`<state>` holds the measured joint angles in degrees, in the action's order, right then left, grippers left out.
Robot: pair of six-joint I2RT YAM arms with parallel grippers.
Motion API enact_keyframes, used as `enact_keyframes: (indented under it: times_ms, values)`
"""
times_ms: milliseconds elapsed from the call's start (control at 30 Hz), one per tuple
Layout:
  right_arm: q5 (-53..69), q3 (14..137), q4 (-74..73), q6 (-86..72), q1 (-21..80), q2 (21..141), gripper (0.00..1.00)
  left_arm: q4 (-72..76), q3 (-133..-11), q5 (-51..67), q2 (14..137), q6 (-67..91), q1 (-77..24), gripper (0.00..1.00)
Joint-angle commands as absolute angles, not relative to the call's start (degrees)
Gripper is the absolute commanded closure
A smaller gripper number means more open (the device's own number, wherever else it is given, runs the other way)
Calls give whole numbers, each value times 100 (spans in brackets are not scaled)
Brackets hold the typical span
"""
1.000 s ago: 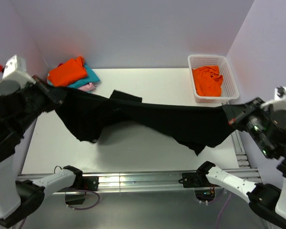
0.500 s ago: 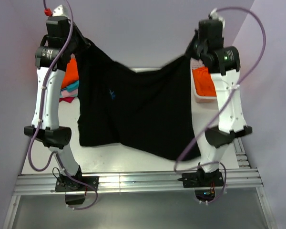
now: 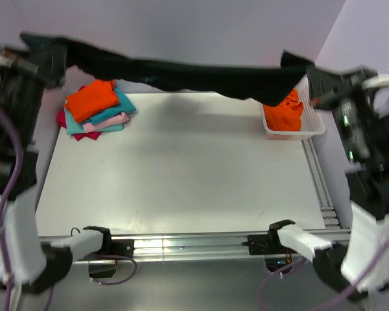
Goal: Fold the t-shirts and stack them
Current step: Flatten out the tshirt
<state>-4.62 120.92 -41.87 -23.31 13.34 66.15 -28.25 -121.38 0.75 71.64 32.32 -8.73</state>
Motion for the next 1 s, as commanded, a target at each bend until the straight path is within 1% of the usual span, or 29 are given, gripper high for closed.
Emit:
enact_keyframes:
  times_ms: [0,33,67,100,133,167,233,267,300,400,533,633,767,967]
  values:
    - [-195,10402,-3885,-2407,1362,5891,100,-2934,-10718,-219,6471,3426,-914,100]
    - [-132,9910,-3850,-2495,1354,5706,100,-3049,-9913,-263,6312,3480,-914,100]
    - [-88,8948,-3815,-2705,1354,5347,100,-3128,-9418,-290,5954,3541,-923,100]
    - [-62,8434,-3754,-2820,1362,5152,100,-3164,-8926,-360,5776,3725,-932,100]
    - [112,7924,-3570,-2934,1362,4976,100,-3216,-7973,-447,5600,3866,-940,100]
    - [210,7005,-3481,-3083,1371,4731,100,-3278,-7519,-622,5320,4032,-940,100]
    - [447,6235,-3322,-3199,1362,4658,100,-3576,-6789,-598,5204,4420,-949,100]
    - [727,5614,-3270,-3208,1371,4702,100,-3716,-6194,-589,5238,4560,-967,100]
    - [877,5164,-3261,-3234,1371,4807,100,-4153,-5813,-563,5412,4857,-967,100]
    - [1107,4686,-3305,-3234,1380,4843,100,-4883,-5477,-230,5773,5263,-975,100]
    - [1169,4290,-3619,-3191,1389,4895,100,-5334,-5046,-97,6108,5598,-1248,100]
    - [1265,4236,-3927,-3077,1389,4983,100,-5396,-4835,-53,5934,5844,-1494,100]
    - [1327,4297,-4314,-3102,1397,4826,100,-5606,-4667,140,5740,5994,-1556,100]
    - [914,4483,-5571,-3673,1415,4615,100,-6020,-4342,333,5424,6362,-1722,100]
